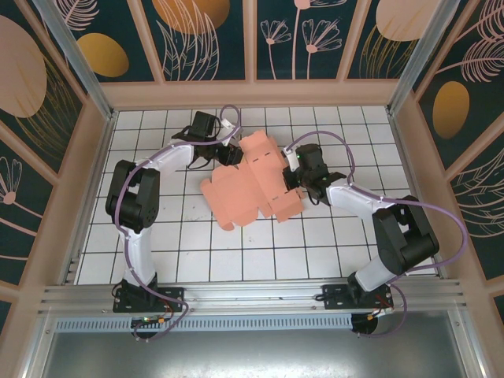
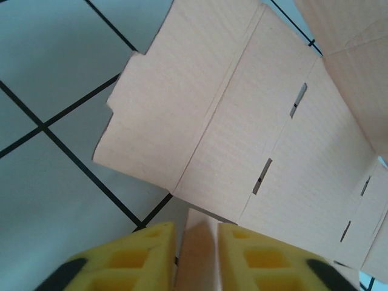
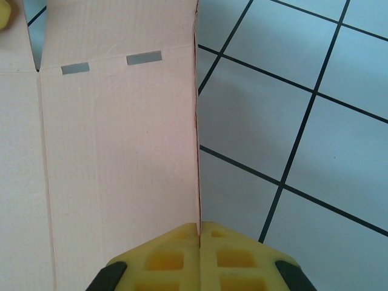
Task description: Fold the paper box
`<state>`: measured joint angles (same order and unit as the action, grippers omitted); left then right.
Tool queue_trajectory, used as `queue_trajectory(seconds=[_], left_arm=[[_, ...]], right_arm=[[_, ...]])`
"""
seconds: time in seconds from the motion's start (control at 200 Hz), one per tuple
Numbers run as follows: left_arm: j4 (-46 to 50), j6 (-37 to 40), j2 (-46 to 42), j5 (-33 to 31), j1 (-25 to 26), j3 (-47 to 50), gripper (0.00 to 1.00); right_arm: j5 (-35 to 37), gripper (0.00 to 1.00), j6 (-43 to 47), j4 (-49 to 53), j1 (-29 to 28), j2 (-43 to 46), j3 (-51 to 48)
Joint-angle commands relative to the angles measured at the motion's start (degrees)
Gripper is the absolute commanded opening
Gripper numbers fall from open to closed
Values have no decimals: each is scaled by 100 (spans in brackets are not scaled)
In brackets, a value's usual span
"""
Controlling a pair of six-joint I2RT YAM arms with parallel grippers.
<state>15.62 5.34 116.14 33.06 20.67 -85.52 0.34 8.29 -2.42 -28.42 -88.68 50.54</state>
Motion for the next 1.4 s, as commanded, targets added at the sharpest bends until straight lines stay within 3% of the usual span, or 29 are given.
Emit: queue_trajectory(seconds=[0.0, 0.11, 0.205, 0.315, 0.425, 0.601, 0.696, 0.866, 0.996, 1.086, 1.171, 1.396], left_arm=[[-108, 103, -89, 193, -18, 112, 19], [-376, 123, -222, 200, -19, 329, 6], [-793, 144, -462, 144, 14, 650, 6], [-1366, 425, -843, -354, 198, 1175, 7], [-2153, 1042, -1252, -1115, 546, 1938, 9], [-3688, 1418, -1653, -2312, 927, 3026, 11], [-4744, 1977, -1760, -3302, 1298, 3730, 11], [-5998, 2895, -1308, -5336, 2005, 4061, 11], [-6575, 3473, -794, -6291, 2369, 4006, 11], [-6509, 3424, -677, -6357, 2450, 3880, 12], [-5947, 2704, -782, -6263, 2439, 3620, 15], [-5401, 1215, -1202, -4843, 2308, 3361, 25]], right_arm=[[25, 0, 7, 101, 39, -70, 123], [28, 0, -33, 111, 30, -44, 135], [74, 0, -112, 133, 12, -49, 172], [165, 0, -263, 127, -27, -81, 223], [138, 0, -393, 81, -49, -144, 239], [261, 0, -530, 101, -49, -269, 307], [229, 0, -574, 74, -52, -292, 319], [233, 0, -605, 79, -32, -385, 389], [222, 0, -619, 91, -25, -464, 427], [218, 0, -627, 87, -23, -491, 430], [247, 0, -619, 83, -23, -490, 435], [324, 0, -549, 108, -6, -482, 412]])
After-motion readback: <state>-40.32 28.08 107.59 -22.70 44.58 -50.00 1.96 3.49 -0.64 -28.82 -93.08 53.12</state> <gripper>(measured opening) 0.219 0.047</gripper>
